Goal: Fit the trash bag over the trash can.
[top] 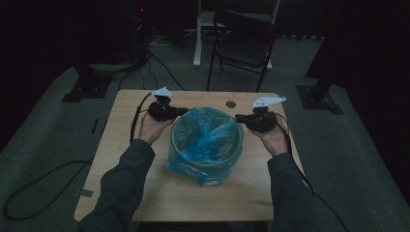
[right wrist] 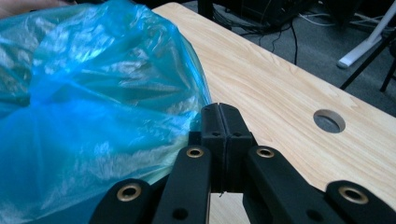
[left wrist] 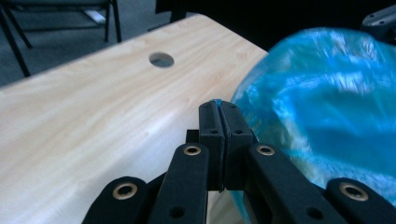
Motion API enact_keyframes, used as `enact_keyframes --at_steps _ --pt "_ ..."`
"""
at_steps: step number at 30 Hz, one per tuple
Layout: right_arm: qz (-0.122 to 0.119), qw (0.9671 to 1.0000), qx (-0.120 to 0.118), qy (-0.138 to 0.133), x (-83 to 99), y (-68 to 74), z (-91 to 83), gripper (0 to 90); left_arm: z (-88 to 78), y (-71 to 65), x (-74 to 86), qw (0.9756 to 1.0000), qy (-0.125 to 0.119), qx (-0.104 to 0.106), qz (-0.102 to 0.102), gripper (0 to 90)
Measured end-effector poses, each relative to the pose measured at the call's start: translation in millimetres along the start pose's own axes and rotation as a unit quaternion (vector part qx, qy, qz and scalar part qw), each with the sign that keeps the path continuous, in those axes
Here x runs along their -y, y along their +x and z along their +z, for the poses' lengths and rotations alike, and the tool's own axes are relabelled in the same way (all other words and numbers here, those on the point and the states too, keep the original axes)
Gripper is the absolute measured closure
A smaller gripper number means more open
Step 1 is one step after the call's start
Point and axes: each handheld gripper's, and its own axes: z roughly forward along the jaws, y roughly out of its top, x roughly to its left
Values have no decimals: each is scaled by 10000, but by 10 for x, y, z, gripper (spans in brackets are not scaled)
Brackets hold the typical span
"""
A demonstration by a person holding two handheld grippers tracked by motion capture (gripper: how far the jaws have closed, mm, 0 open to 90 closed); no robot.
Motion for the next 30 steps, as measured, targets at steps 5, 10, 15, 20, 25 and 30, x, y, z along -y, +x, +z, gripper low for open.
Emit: enact_keyframes --at_steps 5,10,15,20,25,30 --pt "33 10000 12 87 51 17 38 900 36 -4 80 10000 78 22 -55 887" --pt "68 9996 52 285 142 5 62 900 49 33 191 9997 195 -6 -140 868" --pt "79 9994 71 320 172 4 41 896 -5 54 216 9995 144 -149 -220 806" --pt "110 9996 236 79 203 11 -71 749 -184 110 233 9986 -170 -340 -359 667" --pt "130 9994 307 -91 237 29 -175 682 -364 120 226 9972 -461 -429 -403 630" --pt "147 9988 371 -273 288 83 -294 633 -516 111 205 9957 -666 -510 -381 603"
